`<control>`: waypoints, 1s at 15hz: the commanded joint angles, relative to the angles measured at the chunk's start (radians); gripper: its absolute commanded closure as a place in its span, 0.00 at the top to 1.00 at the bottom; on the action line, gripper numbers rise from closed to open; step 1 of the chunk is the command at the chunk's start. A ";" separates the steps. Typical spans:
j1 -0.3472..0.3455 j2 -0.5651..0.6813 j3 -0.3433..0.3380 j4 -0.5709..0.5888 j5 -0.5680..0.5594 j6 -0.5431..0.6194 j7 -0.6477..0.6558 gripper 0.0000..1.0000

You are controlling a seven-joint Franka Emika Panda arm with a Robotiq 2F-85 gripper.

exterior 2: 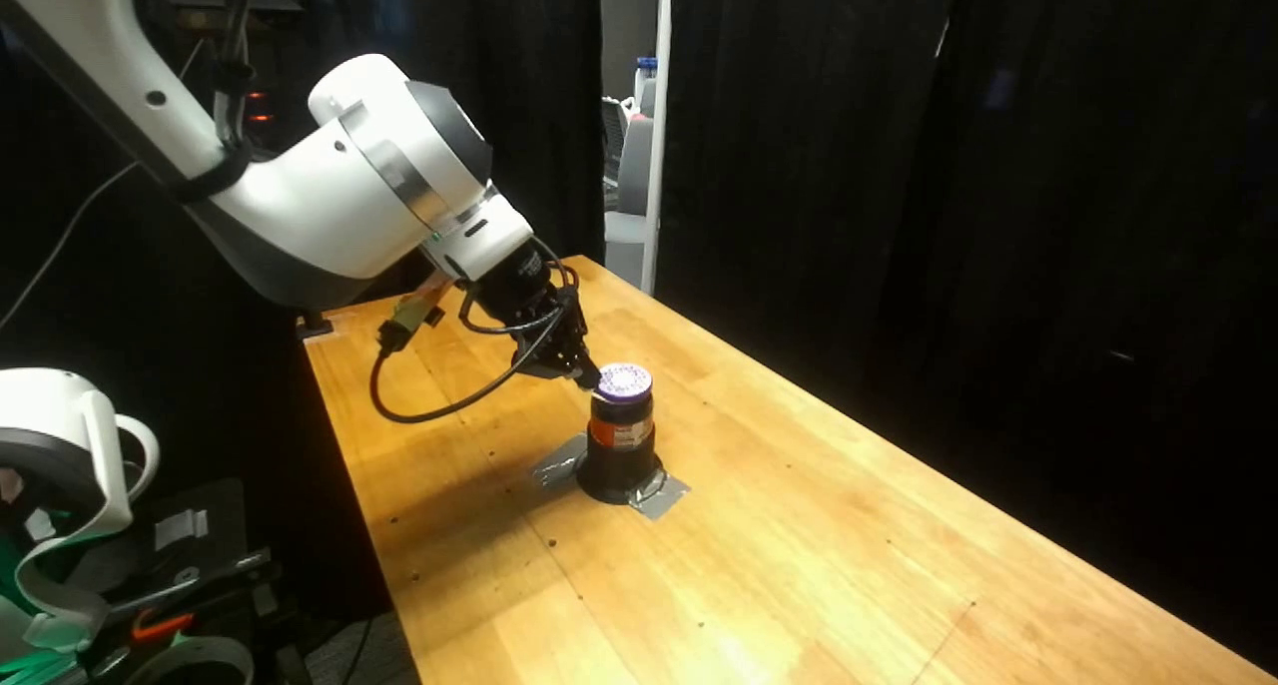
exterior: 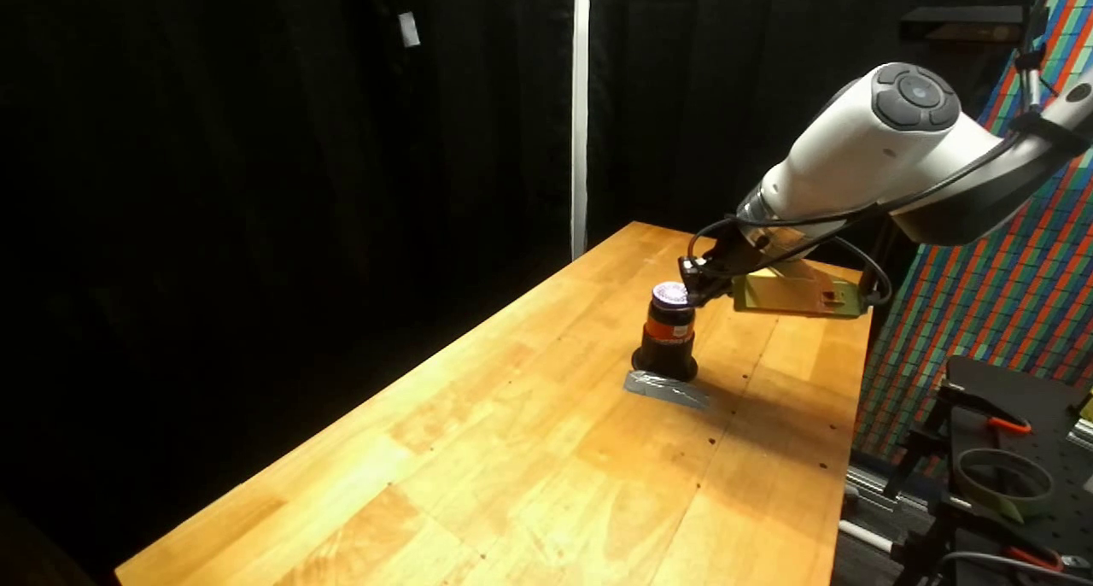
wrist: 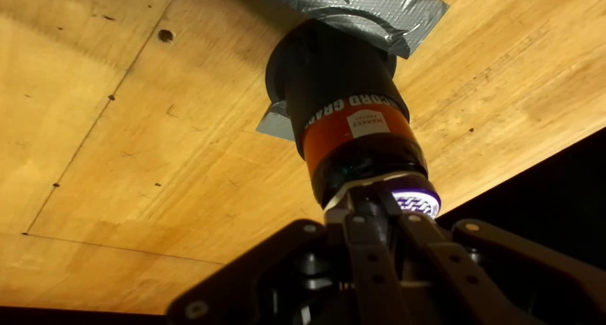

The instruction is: Put the rubber band on the jar.

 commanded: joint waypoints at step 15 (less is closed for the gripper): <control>0.004 0.036 0.130 0.026 0.085 -0.093 -0.461 0.57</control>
